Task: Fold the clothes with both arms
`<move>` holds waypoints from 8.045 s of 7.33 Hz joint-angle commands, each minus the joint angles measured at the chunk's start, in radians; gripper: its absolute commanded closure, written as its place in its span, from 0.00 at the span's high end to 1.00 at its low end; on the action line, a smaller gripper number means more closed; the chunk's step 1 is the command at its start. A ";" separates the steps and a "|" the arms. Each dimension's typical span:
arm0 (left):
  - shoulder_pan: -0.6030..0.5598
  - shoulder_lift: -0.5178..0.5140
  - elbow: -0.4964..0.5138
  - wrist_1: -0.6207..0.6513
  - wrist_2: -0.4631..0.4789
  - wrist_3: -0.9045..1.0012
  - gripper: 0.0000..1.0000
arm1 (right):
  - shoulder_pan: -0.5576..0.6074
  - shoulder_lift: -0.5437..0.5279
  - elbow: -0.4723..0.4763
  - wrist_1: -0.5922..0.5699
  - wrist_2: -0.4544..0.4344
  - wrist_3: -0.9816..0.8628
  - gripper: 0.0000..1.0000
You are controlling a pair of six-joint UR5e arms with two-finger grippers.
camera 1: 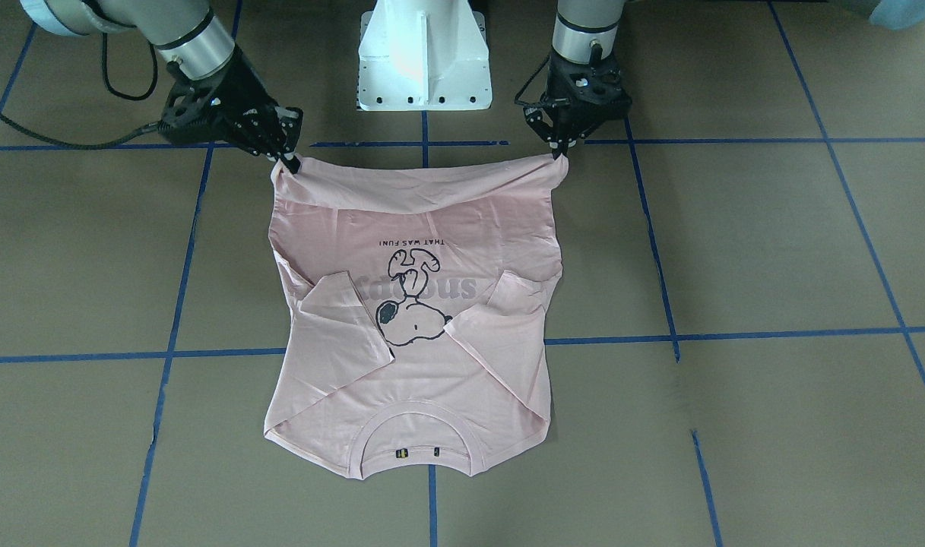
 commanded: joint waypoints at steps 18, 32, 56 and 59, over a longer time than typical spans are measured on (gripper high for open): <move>-0.245 -0.280 0.712 -0.458 -0.040 0.056 1.00 | 0.265 0.445 -0.824 0.211 0.113 -0.036 1.00; -0.240 -0.271 0.626 -0.446 -0.047 -0.035 1.00 | -0.025 0.010 -0.362 0.169 -0.038 0.036 0.44; 0.123 -0.195 0.441 -0.226 -0.007 -0.389 0.94 | -0.145 -0.246 0.192 0.181 -0.035 0.288 1.00; 0.125 -0.195 0.439 -0.225 -0.005 -0.402 0.63 | -0.141 -0.246 0.193 0.181 -0.032 0.288 1.00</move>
